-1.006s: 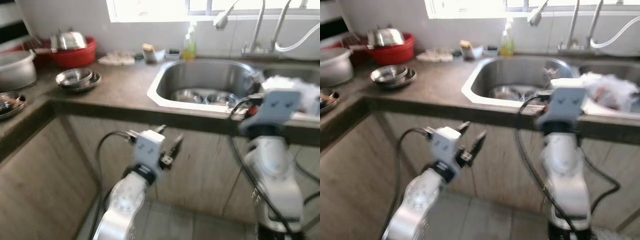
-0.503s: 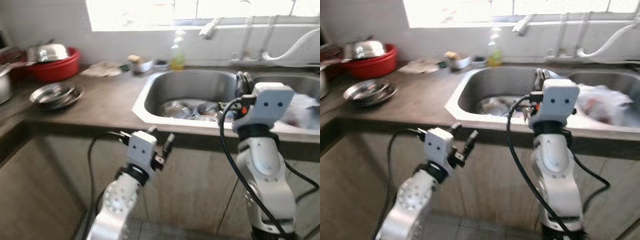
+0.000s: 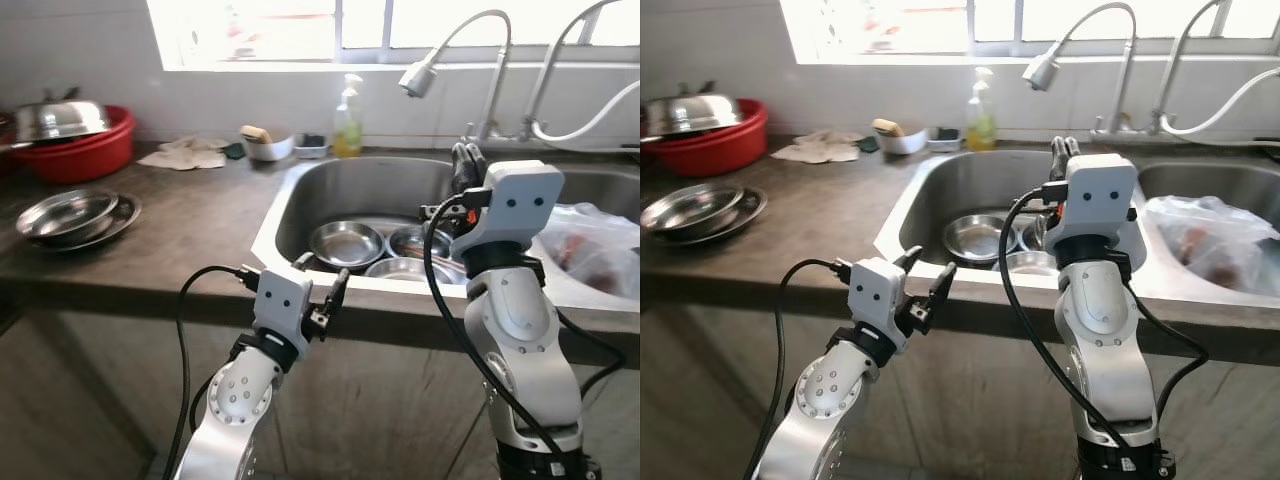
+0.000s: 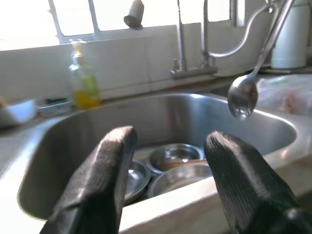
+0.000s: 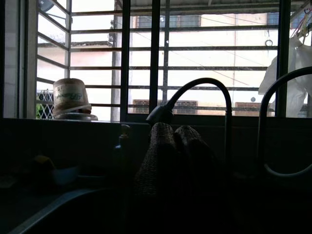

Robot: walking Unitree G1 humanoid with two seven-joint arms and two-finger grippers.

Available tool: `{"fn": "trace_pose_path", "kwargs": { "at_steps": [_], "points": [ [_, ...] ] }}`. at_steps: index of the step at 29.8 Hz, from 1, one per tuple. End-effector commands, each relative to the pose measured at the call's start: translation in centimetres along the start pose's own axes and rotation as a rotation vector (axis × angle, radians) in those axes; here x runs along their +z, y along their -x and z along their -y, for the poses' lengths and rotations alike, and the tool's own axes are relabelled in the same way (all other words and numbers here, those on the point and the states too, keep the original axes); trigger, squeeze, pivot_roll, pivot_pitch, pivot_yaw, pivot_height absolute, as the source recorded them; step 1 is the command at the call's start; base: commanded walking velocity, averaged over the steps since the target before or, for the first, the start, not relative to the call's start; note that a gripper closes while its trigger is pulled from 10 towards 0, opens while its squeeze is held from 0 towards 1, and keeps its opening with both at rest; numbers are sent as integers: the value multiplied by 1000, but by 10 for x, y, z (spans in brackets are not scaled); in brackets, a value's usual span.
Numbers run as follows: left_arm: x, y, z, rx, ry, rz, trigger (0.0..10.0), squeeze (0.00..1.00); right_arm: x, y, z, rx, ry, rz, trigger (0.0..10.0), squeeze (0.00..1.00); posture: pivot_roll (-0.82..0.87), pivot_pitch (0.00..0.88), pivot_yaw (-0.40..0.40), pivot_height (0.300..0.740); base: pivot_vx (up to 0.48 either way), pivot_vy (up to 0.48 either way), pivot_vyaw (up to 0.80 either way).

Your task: Kitchen organization

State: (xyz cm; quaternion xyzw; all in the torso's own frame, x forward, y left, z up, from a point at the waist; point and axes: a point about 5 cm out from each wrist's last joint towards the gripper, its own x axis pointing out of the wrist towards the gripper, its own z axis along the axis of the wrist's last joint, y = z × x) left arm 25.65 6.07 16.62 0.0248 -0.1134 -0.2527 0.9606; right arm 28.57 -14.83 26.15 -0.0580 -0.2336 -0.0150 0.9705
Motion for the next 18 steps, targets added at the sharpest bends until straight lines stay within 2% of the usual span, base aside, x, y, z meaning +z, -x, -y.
{"fn": "trace_pose_path", "kwargs": {
  "at_steps": [1, 5, 12, 14, 18],
  "points": [
    [4, -1, 0, -9, -16, 18, 10000, 0, 1, -7, -1, 5, 2, 0, 10000, 0, -11, 0, -4, 740, 315, 0, 0],
    [5, -3, -2, 0, -18, 25, 10000, 0, 2, -23, 0, 37, 20, 6, 10000, 0, -17, 0, -15, 740, 314, 0, 0],
    [5, -6, -4, 17, -22, 28, 10000, 0, -1, -38, 1, 74, 46, -20, 10000, 0, -15, 0, -33, 740, 293, 0, 0],
    [5, -6, -3, 21, -22, 28, 10000, 0, -8, -48, 2, 87, 70, -74, 10000, 0, -13, 0, -35, 740, 274, 0, 0],
    [5, -6, -4, 28, -25, 24, 10000, 0, -19, -55, 3, 93, 92, -144, 10000, 0, -6, 0, -42, 740, 253, 0, 0]
  ]
}}
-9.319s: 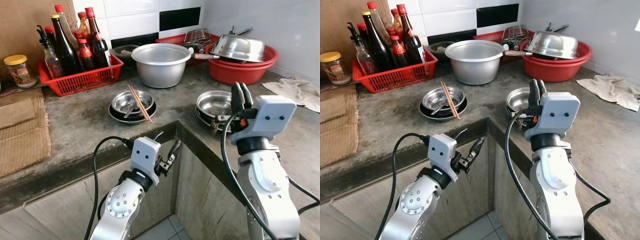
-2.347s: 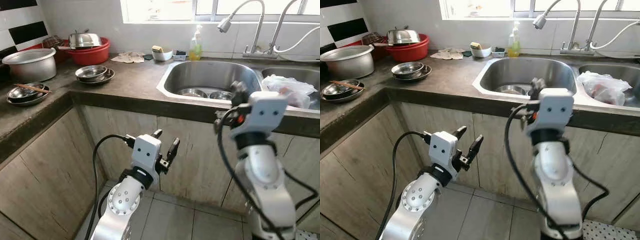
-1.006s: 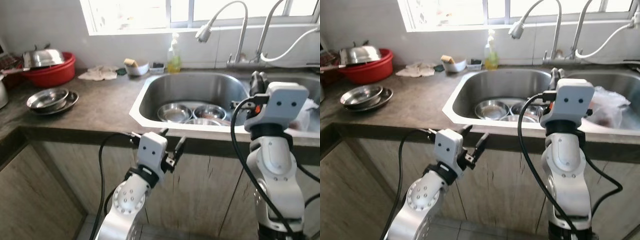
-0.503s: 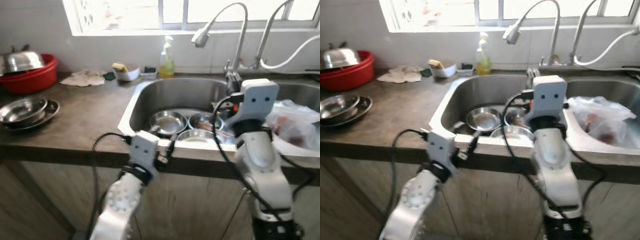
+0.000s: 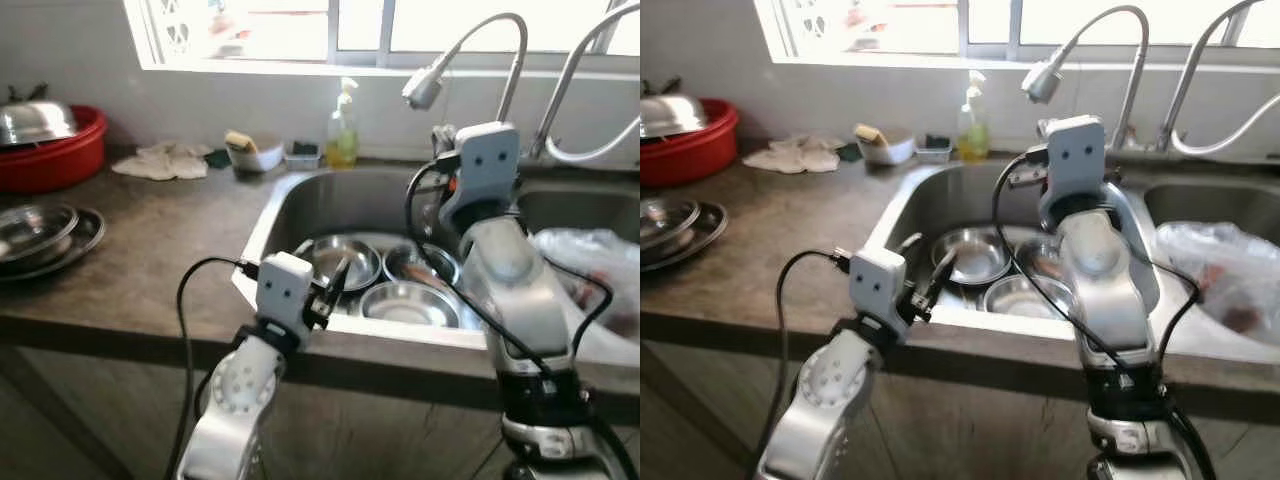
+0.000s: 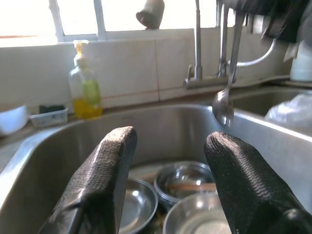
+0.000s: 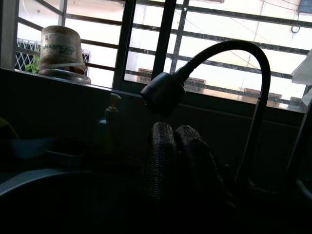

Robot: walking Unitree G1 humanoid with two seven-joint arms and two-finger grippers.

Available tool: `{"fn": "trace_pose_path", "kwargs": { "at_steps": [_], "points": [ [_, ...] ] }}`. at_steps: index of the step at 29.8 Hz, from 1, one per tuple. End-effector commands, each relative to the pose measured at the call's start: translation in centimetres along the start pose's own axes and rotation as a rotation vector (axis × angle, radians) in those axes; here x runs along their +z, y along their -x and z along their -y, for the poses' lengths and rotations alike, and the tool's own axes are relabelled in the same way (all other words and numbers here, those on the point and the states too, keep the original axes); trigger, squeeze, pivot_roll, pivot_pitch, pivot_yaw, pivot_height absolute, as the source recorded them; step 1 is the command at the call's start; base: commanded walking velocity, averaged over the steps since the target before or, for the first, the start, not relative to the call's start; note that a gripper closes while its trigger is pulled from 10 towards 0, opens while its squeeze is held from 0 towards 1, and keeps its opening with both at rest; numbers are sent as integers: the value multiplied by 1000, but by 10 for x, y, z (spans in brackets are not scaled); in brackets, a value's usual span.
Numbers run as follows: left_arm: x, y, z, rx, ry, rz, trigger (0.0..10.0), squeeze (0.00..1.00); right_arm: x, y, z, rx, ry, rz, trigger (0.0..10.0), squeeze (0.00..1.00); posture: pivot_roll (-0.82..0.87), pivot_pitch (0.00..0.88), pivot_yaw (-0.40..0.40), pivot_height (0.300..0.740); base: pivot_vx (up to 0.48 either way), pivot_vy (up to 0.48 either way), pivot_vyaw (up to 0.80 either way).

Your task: Kitchen organization

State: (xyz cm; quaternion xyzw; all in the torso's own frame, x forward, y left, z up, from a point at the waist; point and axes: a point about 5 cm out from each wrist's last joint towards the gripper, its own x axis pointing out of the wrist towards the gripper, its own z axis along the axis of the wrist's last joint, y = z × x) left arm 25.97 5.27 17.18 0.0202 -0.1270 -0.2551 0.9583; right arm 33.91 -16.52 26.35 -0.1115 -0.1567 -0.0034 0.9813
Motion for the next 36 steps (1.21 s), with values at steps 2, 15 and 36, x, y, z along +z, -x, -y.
{"fn": "trace_pose_path", "kwargs": {
  "at_steps": [2, 15, 36],
  "points": [
    [0, 3, -10, 41, -29, -7, 10000, 0, -2, -14, -9, 42, 5, -54, 10000, 0, -7, 0, -42, 740, 122, 0, 0],
    [-1, 1, -6, 36, -17, -8, 10000, 0, -49, -26, -17, 154, 104, -349, 10000, 0, -11, 0, -49, 740, 0, 0, 0],
    [-3, 3, -7, 39, -28, -19, 10000, 0, -32, -3, -8, 59, 37, -147, 10000, 0, -13, 0, -42, 740, 0, 0, 0]
  ]
}}
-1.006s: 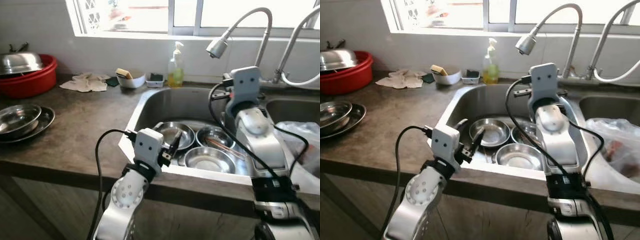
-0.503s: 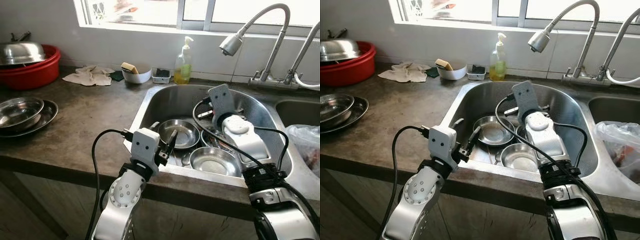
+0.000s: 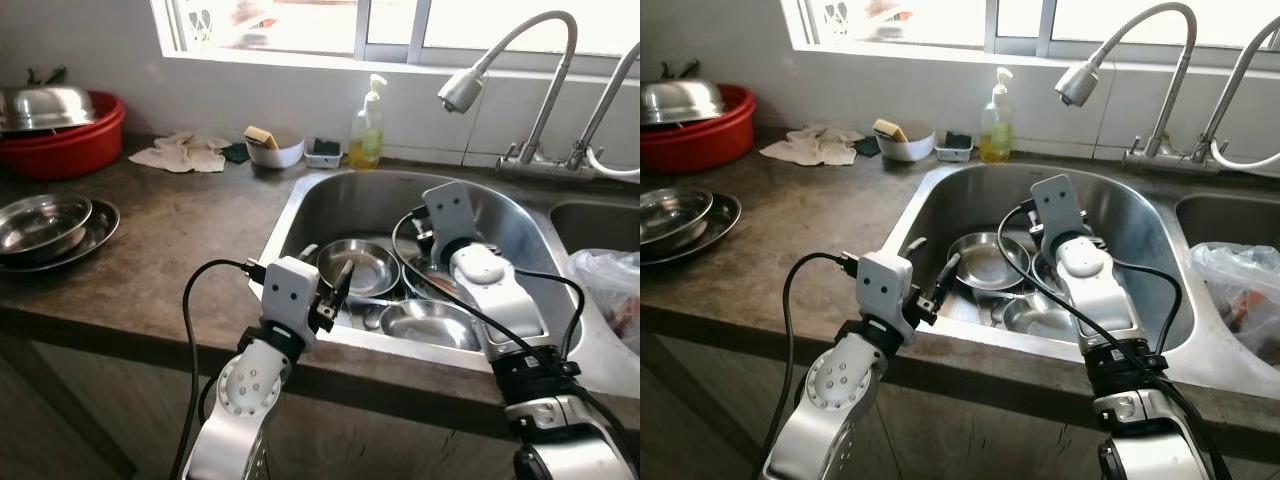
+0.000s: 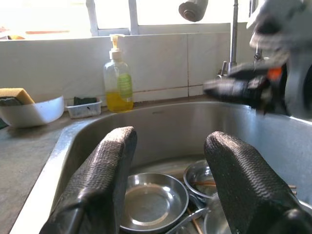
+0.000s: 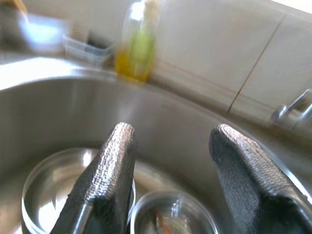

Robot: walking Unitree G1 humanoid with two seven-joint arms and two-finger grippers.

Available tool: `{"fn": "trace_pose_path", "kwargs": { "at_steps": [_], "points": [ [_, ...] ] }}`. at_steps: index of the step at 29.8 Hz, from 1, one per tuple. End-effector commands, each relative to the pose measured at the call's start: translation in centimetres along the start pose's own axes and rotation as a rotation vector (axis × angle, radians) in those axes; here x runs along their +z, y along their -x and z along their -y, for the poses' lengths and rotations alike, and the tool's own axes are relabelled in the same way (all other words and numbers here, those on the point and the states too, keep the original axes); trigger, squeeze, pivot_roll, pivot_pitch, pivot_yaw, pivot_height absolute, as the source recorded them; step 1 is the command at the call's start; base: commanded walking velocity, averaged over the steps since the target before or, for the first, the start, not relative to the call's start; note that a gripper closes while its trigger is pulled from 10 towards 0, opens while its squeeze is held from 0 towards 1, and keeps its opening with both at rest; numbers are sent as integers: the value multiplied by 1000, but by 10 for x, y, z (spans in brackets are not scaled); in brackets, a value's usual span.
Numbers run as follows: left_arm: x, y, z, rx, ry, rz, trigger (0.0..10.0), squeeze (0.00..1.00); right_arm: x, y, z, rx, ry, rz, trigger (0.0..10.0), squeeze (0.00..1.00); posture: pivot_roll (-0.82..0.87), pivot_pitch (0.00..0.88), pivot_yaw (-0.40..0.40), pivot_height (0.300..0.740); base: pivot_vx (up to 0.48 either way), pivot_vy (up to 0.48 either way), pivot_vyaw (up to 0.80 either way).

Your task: Kitchen organization

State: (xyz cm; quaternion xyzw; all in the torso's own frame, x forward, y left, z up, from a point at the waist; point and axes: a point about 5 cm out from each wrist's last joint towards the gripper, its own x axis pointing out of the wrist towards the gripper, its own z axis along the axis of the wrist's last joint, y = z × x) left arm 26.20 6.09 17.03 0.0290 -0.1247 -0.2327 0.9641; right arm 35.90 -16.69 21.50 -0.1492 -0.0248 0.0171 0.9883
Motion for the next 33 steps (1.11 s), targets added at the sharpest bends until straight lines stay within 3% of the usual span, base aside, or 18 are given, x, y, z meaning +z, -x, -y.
{"fn": "trace_pose_path", "kwargs": {
  "at_steps": [1, 11, 15, 20, 33],
  "points": [
    [-1, 1, 1, -5, -8, -8, 10000, 0, 23, 12, 3, -28, -42, 149, 10000, 0, -16, 0, -39, 740, 0, 0, 0],
    [-1, 3, -1, 2, -20, -12, 10000, 0, 27, 62, 5, -88, -138, 289, 10000, 0, -22, 0, -36, 740, 0, 0, 0],
    [-1, 5, 0, -1, -19, -11, 10000, 0, 14, 86, 1, -88, -155, 295, 10000, 0, -27, 0, -32, 740, 0, 0, 0],
    [1, 6, 1, -10, -12, -4, 10000, 0, 6, 103, -2, -110, -189, 263, 10000, 0, -34, 0, -23, 740, 0, 0, 0],
    [1, 6, 3, -23, -13, 3, 10000, 0, 7, 109, -12, -112, -246, 264, 10000, 0, -38, 0, -15, 740, -107, 0, 0]
  ]
}}
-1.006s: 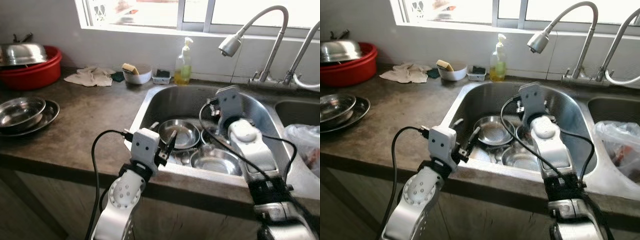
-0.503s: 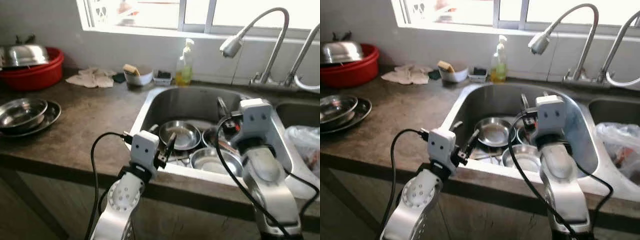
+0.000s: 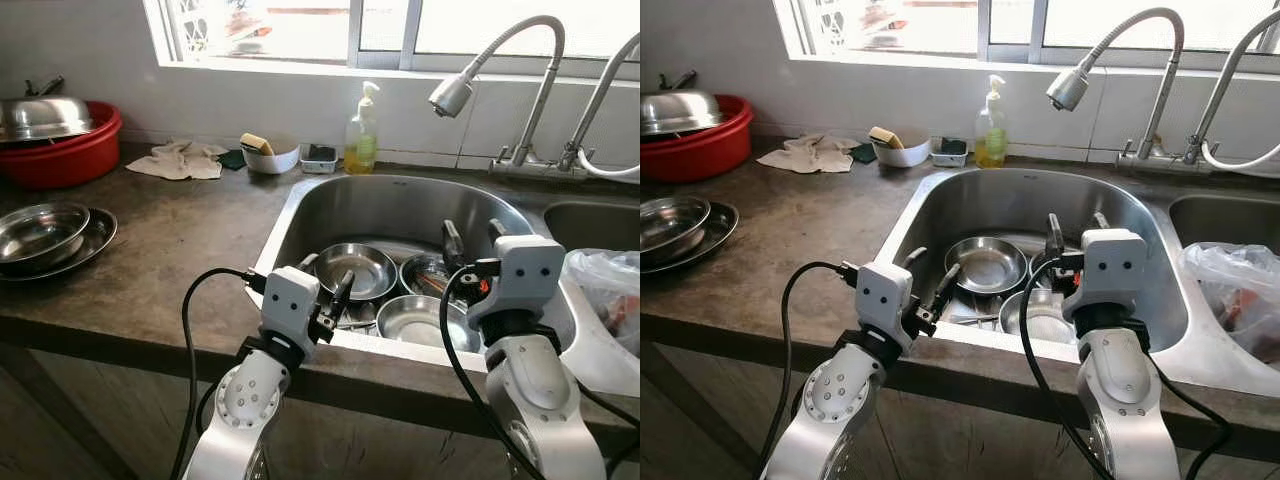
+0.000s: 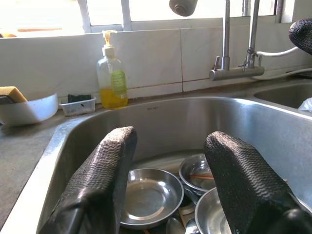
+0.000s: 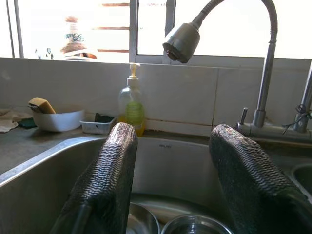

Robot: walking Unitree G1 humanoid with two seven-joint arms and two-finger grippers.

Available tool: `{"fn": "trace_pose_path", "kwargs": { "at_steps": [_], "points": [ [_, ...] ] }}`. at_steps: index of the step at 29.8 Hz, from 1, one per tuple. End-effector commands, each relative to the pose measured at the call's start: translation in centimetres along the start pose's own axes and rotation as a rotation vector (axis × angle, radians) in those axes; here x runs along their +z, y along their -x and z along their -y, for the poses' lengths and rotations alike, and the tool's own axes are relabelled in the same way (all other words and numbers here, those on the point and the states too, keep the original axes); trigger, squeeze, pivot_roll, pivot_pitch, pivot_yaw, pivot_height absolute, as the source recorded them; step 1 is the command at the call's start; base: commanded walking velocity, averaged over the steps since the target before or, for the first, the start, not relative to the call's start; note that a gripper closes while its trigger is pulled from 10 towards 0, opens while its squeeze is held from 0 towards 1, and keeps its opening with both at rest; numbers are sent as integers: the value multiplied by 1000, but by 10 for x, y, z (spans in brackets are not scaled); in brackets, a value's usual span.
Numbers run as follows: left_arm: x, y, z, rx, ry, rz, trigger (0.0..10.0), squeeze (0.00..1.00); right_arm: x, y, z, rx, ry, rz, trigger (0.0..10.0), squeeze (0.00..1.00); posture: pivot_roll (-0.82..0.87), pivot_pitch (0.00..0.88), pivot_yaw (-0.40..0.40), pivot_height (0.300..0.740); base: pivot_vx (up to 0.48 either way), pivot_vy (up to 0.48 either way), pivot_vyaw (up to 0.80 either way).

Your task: Kitchen organization

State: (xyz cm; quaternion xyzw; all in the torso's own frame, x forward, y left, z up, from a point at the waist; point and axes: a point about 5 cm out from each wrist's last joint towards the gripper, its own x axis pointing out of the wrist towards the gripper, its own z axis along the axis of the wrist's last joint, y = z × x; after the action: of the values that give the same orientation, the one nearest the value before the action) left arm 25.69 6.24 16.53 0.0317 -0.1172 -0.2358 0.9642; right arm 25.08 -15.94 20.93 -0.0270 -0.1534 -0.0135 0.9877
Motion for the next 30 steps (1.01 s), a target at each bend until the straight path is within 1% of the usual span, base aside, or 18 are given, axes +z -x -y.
{"fn": "trace_pose_path", "kwargs": {
  "at_steps": [1, 14, 30],
  "points": [
    [4, 0, 1, -16, -12, 18, 10000, 0, 4, 0, -1, -6, -10, 14, 10000, 0, -38, 0, -15, 740, -285, 0, 0],
    [1, 3, 0, -12, -13, 3, 10000, 0, 5, -2, -6, 3, -30, 9, 10000, 0, -29, 0, -20, 740, -296, 0, 0],
    [2, 3, 0, -10, -18, 0, 10000, 0, 2, -2, -8, 0, -34, -7, 10000, 0, -23, 0, -21, 740, -280, 0, 0]
  ]
}}
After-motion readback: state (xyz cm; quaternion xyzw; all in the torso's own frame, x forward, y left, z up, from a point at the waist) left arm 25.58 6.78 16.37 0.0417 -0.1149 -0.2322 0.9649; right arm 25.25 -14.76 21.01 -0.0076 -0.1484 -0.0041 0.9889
